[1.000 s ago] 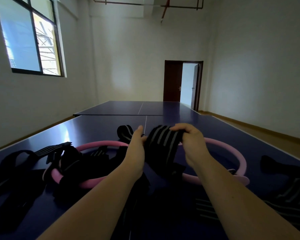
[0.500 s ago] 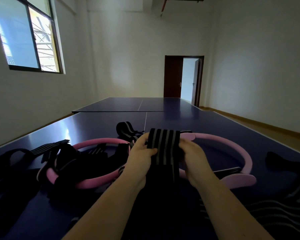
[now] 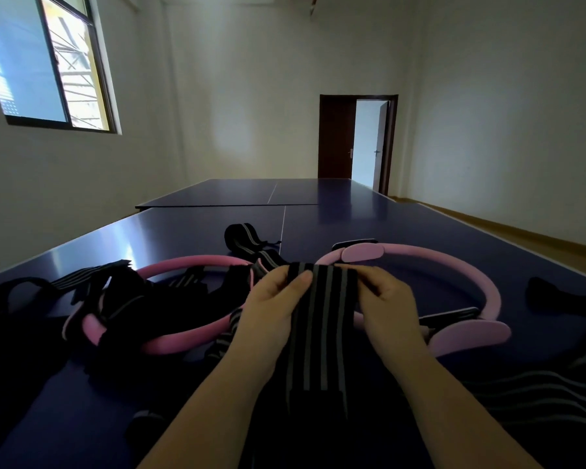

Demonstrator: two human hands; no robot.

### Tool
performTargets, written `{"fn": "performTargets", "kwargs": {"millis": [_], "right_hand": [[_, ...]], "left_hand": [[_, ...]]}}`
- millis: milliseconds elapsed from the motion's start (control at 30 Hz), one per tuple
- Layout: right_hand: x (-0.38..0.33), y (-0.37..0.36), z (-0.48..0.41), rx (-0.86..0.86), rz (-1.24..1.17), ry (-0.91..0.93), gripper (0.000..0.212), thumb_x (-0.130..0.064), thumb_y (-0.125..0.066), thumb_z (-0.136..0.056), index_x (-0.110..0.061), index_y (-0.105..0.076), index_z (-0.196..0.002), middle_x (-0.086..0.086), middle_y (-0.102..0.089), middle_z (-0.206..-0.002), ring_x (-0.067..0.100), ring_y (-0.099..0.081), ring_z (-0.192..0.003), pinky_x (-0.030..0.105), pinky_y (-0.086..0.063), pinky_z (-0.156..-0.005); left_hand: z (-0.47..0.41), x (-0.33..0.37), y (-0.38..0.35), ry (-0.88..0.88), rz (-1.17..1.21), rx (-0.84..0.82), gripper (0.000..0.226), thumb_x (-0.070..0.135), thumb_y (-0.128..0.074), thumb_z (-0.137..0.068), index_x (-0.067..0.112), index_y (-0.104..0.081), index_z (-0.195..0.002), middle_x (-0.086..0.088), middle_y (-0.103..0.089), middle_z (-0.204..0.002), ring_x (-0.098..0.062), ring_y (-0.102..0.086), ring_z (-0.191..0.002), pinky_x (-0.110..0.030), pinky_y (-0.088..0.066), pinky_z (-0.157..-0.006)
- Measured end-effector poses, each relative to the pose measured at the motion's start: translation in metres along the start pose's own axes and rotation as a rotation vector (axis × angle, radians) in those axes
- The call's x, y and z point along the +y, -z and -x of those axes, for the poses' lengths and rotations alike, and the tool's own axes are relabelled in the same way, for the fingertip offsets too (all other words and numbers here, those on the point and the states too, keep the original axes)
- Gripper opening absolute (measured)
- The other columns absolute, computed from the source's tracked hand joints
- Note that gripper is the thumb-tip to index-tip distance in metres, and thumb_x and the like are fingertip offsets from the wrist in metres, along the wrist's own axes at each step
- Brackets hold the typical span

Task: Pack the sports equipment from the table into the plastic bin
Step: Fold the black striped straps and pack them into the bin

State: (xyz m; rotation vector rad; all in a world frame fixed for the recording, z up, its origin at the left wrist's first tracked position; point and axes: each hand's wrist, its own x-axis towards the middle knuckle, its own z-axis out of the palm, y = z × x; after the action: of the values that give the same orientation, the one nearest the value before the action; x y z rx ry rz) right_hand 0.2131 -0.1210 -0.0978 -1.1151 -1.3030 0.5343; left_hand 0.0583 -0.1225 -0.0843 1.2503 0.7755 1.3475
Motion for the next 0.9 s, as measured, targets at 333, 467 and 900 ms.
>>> {"fn": "performTargets", "kwargs": {"millis": [333, 467, 900], "right_hand": [[-0.009, -0.014, 0.019, -0.305, -0.28, -0.324, 0.031, -0.032, -0.054, -0.1, -0.02, -0.062, -0.127, 0.001, -0.07, -0.119, 0.018, -0.066, -0.111, 0.036, -0.052, -0.094], [-0.013, -0.016, 0.022, -0.197, -0.248, -0.05, 0.025, -0.013, -0.053, -0.1, -0.025, -0.063, -0.12, -0.008, -0.074, -0.106, 0.006, -0.071, -0.096, 0.018, -0.055, -0.072], [-0.01, -0.011, 0.019, -0.298, -0.276, -0.048, 0.033, -0.012, -0.042, -0.104, -0.03, -0.067, -0.116, -0.015, -0.072, -0.105, 0.003, -0.068, -0.099, 0.021, -0.056, -0.082]], "left_hand": [[0.001, -0.002, 0.012, -0.201, -0.169, 0.135, 0.016, 0.025, -0.052, -0.102, 0.016, -0.065, -0.104, -0.003, -0.072, -0.098, -0.012, -0.07, -0.089, -0.023, -0.058, -0.076], [-0.001, -0.005, 0.01, -0.127, -0.083, 0.064, 0.025, 0.011, -0.053, -0.1, 0.029, -0.054, -0.117, 0.008, -0.075, -0.097, -0.01, -0.072, -0.091, -0.025, -0.058, -0.075], [0.0, -0.005, 0.011, -0.142, 0.089, 0.114, 0.033, 0.006, -0.051, -0.1, 0.028, -0.046, -0.124, -0.003, -0.07, -0.106, -0.016, -0.071, -0.089, -0.031, -0.061, -0.075]]}}
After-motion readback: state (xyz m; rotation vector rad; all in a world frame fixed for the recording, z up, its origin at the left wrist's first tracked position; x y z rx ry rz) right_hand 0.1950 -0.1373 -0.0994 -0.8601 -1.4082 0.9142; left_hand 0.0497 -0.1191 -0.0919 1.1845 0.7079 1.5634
